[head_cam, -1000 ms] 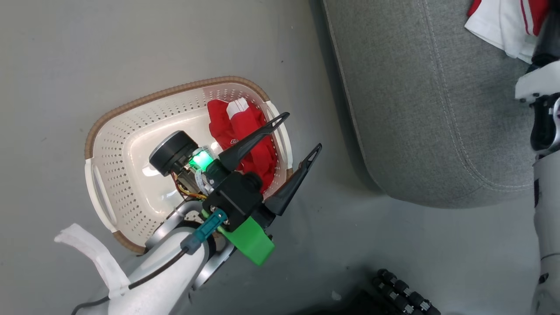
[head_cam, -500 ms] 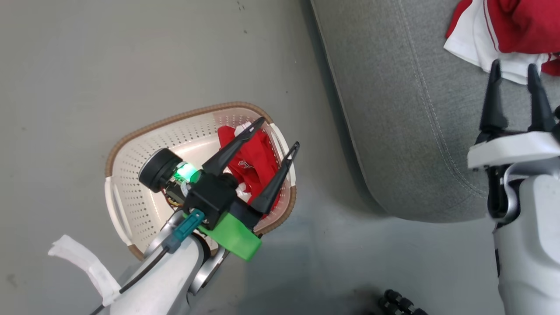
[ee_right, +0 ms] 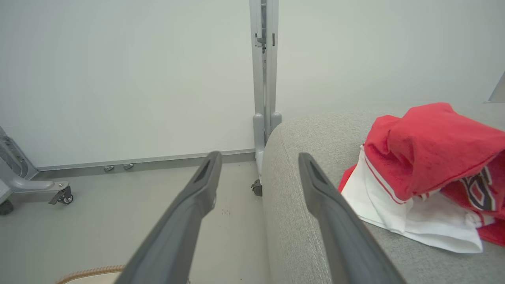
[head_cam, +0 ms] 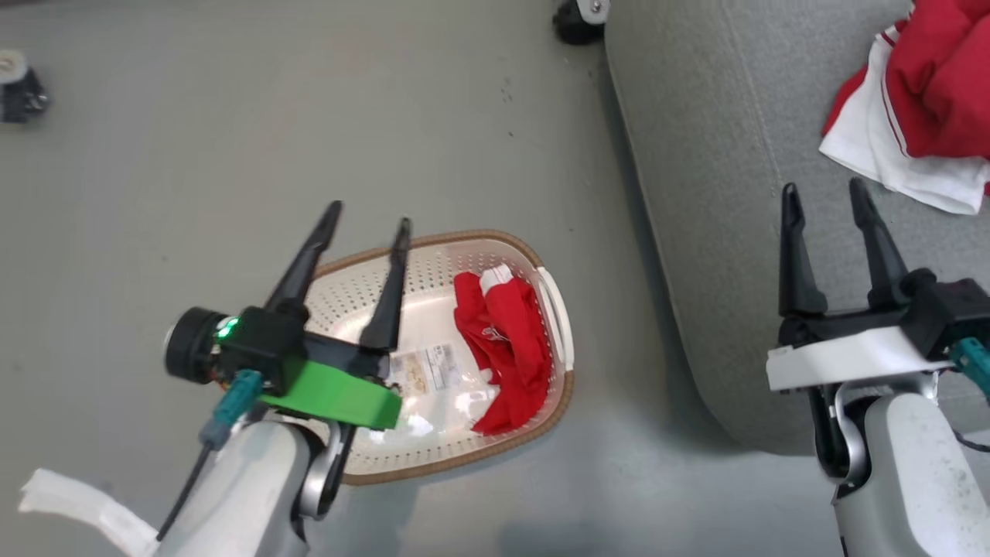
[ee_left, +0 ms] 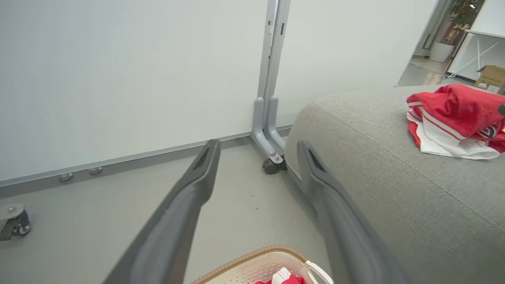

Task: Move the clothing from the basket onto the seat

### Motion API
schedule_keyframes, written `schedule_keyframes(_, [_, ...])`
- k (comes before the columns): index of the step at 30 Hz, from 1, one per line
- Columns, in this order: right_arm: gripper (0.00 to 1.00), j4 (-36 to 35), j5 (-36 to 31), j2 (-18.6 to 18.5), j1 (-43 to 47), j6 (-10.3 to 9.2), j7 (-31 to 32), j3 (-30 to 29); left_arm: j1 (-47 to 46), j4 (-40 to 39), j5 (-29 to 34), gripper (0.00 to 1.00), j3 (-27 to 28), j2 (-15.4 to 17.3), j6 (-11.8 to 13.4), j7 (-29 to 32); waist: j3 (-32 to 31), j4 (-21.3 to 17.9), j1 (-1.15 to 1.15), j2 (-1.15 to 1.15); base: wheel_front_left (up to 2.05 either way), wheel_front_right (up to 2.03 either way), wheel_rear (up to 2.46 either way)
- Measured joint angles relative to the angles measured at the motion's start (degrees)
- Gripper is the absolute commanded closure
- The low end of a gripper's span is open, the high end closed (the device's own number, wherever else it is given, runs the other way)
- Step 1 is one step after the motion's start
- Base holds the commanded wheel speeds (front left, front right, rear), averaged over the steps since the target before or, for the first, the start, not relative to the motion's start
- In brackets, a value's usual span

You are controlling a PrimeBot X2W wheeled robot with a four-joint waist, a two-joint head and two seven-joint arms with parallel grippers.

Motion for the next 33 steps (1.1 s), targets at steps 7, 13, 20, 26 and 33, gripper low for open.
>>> schedule_keyframes(7, [0.0, -2.8, -1.0, 0.4, 3.4, 0.0, 1.3, 0.5, 4.8, -3.4, 1.1, 0.0, 9.2, -1.9, 2.1, -0.2, -3.7, 3.8, 0.0, 0.0, 0.0, 0.0, 0.0])
schedule_keyframes(13, [0.0, -5.0, -1.9, 0.6, 6.8, 0.0, 3.4, 0.0, 10.6, -4.6, 3.3, 0.0, 17.1, -3.1, 2.3, -0.3, -7.2, 6.3, 0.0, 0.0, 0.0, 0.0, 0.0])
schedule_keyframes(20, [0.0, -6.9, -2.8, 0.6, 10.6, 0.0, 5.5, 0.5, 16.9, -5.0, 6.1, 0.0, 20.8, -4.7, 0.6, -0.3, -11.3, 7.7, 0.0, 0.0, 0.0, 0.0, 0.0])
schedule_keyframes(26, [0.0, -7.7, -2.8, 0.8, 13.1, 0.0, 7.0, 1.6, 20.1, -4.4, 7.8, 0.0, 21.7, -5.9, -1.2, -0.3, -14.4, 7.8, 0.0, 0.0, 0.0, 0.0, 0.0])
schedule_keyframes(33, [0.0, -8.0, -2.6, 0.9, 15.7, 0.0, 8.4, 1.8, 22.2, -2.1, 8.8, 0.0, 22.2, -7.3, -3.2, -0.3, -17.3, 7.4, 0.0, 0.0, 0.0, 0.0, 0.0])
